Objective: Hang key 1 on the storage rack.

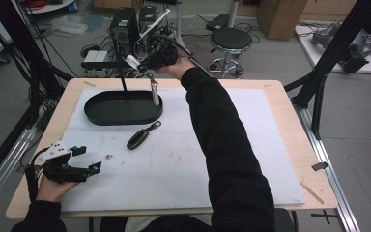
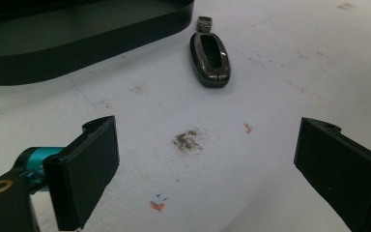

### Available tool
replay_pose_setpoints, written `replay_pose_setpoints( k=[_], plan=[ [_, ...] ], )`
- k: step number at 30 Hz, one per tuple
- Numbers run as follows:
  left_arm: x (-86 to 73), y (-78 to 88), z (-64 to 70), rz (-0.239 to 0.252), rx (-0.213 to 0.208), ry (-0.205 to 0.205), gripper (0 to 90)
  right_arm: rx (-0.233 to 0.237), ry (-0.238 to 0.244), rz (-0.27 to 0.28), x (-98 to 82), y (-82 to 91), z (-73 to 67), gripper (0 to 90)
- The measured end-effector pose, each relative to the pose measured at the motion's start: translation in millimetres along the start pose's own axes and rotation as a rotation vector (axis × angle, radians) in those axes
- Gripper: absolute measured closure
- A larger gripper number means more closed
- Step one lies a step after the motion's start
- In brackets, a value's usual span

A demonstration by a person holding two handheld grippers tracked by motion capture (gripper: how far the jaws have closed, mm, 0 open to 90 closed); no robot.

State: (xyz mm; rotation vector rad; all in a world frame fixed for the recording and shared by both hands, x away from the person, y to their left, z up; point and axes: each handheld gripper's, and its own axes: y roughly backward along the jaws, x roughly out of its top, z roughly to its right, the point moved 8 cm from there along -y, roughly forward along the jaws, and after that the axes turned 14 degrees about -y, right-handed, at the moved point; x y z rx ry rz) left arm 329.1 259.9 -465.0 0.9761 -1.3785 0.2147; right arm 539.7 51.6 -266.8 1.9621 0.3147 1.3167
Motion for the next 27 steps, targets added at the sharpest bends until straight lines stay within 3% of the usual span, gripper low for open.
replay_pose_setpoints(
  k=[10, 19, 27],
  plan=[
    [-0.9, -1.6, -1.8, -0.003, -0.001, -0.002, 9.1, -0.014, 0.023, -0.031, 7.9, -28.4, 8.3, 75.6],
    [-1.3, -2.1, -3.5, -0.002, 0.002, 0.001, 9.2, -0.045, -0.002, 0.062, 19.6, -34.6, 28.0, 75.6],
    [-1.6, -2.5, -4.7, 0.000, 0.001, 0.005, 9.2, -0.041, 0.019, 0.118, 26.7, -31.8, 31.4, 75.6]
  ],
)
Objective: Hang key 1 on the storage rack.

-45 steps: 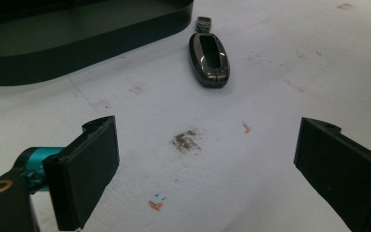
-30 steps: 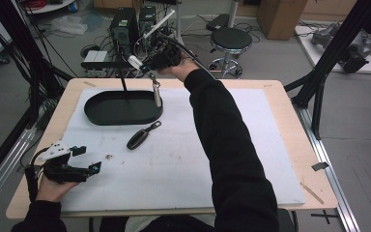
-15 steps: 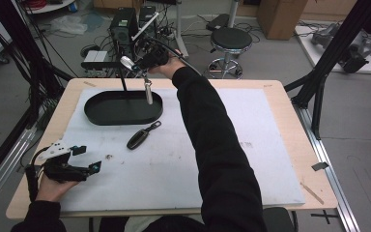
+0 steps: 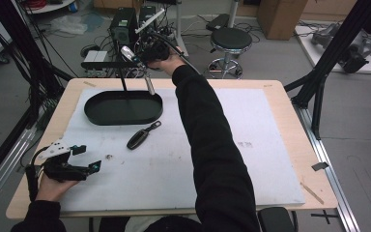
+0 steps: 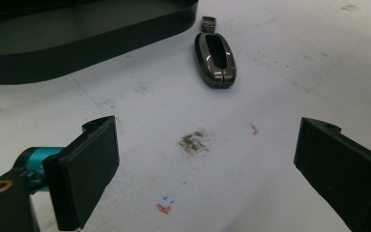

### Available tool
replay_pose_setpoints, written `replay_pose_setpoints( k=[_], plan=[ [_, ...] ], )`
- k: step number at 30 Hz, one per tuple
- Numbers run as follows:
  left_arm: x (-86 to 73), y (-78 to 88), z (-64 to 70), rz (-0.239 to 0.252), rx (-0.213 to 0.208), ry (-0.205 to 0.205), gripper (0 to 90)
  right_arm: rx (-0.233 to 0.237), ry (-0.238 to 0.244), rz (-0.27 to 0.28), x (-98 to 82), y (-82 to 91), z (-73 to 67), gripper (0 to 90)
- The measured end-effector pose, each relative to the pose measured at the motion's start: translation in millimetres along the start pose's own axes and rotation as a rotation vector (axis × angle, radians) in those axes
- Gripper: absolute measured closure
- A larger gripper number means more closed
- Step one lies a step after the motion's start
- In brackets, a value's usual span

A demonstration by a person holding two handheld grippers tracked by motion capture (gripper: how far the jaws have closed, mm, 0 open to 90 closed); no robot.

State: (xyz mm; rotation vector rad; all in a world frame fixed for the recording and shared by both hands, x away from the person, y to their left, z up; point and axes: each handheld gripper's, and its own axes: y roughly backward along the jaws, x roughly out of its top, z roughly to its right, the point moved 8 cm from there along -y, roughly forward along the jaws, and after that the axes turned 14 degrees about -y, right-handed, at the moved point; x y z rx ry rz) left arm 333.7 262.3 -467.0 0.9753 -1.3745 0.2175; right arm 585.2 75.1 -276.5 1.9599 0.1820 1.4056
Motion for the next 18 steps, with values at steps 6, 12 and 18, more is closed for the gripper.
replay_pose_setpoints(
  k=[6, 12, 18],
  plan=[
    [0.0, 0.0, -0.2, 0.001, 0.000, 0.001, 9.1, -0.042, -0.014, 0.048, 6.9, 2.7, 7.9, 75.6],
    [-0.2, 0.3, -0.4, 0.000, 0.000, 0.002, 9.1, -0.099, -0.053, 0.061, 6.2, -0.4, 20.8, 75.5],
    [-0.2, 0.8, -0.6, 0.000, 0.003, 0.000, 9.2, -0.121, -0.071, 0.081, 7.2, -3.7, 25.5, 75.3]
  ],
)
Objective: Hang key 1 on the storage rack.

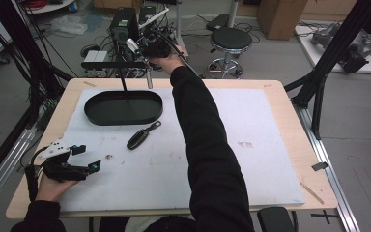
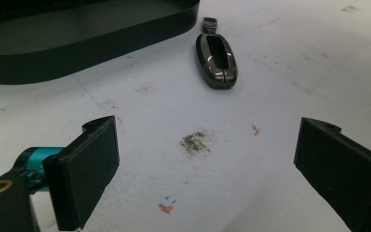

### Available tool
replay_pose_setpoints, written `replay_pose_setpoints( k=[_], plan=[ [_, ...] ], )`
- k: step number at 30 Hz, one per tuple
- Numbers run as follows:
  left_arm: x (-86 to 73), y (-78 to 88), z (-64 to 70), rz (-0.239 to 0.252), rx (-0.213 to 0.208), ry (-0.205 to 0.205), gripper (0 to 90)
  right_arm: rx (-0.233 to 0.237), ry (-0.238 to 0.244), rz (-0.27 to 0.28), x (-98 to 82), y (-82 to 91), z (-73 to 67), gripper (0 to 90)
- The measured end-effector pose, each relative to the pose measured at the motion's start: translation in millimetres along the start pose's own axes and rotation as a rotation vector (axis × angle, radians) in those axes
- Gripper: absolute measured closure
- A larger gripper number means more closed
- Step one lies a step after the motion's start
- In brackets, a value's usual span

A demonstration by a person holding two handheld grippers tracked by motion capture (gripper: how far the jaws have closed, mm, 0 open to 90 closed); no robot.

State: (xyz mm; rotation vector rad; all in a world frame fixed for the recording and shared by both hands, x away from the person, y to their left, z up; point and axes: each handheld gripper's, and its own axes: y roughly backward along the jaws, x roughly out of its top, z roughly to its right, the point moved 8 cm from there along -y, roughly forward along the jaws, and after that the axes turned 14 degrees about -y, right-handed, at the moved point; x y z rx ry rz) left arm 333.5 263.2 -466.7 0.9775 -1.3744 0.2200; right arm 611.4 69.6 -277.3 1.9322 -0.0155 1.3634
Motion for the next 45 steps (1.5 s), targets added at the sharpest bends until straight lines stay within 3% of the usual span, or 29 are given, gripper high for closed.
replay_pose_setpoints(
  k=[3, 7, 11, 15, 19, 22, 32, 45],
  plan=[
    [0.2, 0.3, 0.4, 0.002, 0.001, 0.001, 9.2, -0.010, -0.008, -0.004, -2.3, -0.6, 2.4, 74.1],
    [0.3, 0.6, 0.5, 0.001, 0.001, -0.001, 9.1, -0.056, -0.027, -0.019, -8.9, -0.1, 9.2, 69.5],
    [0.3, 0.2, 0.6, 0.000, 0.002, -0.002, 9.1, -0.075, -0.053, -0.004, -15.7, 5.2, 16.2, 58.7],
    [0.3, 0.1, 1.0, 0.000, 0.001, -0.001, 9.2, -0.064, -0.081, -0.011, -25.5, 10.9, 23.7, 40.1],
    [0.1, 0.4, 0.8, -0.004, 0.002, -0.005, 9.1, -0.083, -0.107, -0.030, -37.2, 13.2, 31.1, 10.0],
    [0.1, 0.0, 1.3, -0.004, 0.003, -0.005, 9.2, -0.067, -0.127, -0.028, -45.2, 16.0, 32.4, 0.5],
    [0.0, -0.1, 1.5, -0.006, 0.005, -0.006, 9.2, -0.069, -0.170, -0.016, -64.1, 32.7, 41.2, 0.7],
    [-0.4, 0.2, 2.0, -0.014, 0.005, -0.012, 9.2, -0.041, -0.151, -0.013, -81.6, 55.6, 34.8, 0.7]
  ],
)
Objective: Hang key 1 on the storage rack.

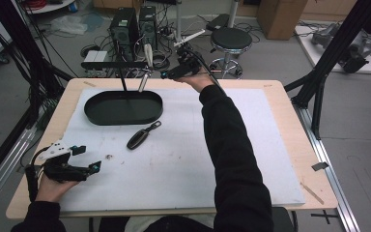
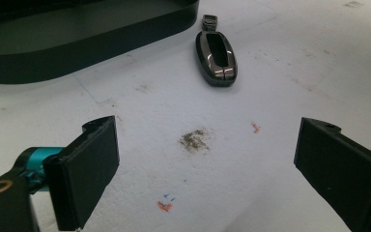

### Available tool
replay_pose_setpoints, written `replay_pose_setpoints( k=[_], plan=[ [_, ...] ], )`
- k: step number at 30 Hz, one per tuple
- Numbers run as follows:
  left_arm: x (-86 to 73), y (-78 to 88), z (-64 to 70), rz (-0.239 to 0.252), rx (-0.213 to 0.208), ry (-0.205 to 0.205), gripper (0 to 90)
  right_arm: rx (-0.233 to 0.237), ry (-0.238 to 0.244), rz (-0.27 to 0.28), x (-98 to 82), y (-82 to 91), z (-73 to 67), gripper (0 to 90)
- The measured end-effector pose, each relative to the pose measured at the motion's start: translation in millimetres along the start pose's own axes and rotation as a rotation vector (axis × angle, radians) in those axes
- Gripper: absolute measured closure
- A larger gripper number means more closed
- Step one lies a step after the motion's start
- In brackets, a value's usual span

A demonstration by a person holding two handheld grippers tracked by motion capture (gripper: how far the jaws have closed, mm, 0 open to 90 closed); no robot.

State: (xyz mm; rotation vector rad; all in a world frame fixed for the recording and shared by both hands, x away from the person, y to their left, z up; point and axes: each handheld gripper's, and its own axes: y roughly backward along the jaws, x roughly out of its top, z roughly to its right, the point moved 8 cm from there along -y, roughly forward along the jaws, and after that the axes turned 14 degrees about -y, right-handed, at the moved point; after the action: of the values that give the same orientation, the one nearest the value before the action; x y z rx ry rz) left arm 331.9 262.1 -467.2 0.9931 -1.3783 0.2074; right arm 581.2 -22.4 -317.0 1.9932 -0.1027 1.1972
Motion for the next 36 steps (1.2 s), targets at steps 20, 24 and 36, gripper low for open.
replay_pose_setpoints(
  k=[20, 24, 36],
  plan=[
    [0.0, -0.2, 0.3, -0.001, 0.003, 0.005, 9.1, -0.015, -0.025, 0.011, -52.6, 29.2, 14.0, 0.7],
    [0.2, -0.1, 1.0, -0.001, 0.004, 0.002, 9.1, -0.019, -0.038, 0.025, -65.8, 41.9, 16.7, 0.7],
    [0.2, 0.1, 1.5, -0.004, 0.007, 0.001, 9.2, -0.005, -0.049, 0.074, -99.0, 78.9, 17.2, 0.7]
  ],
)
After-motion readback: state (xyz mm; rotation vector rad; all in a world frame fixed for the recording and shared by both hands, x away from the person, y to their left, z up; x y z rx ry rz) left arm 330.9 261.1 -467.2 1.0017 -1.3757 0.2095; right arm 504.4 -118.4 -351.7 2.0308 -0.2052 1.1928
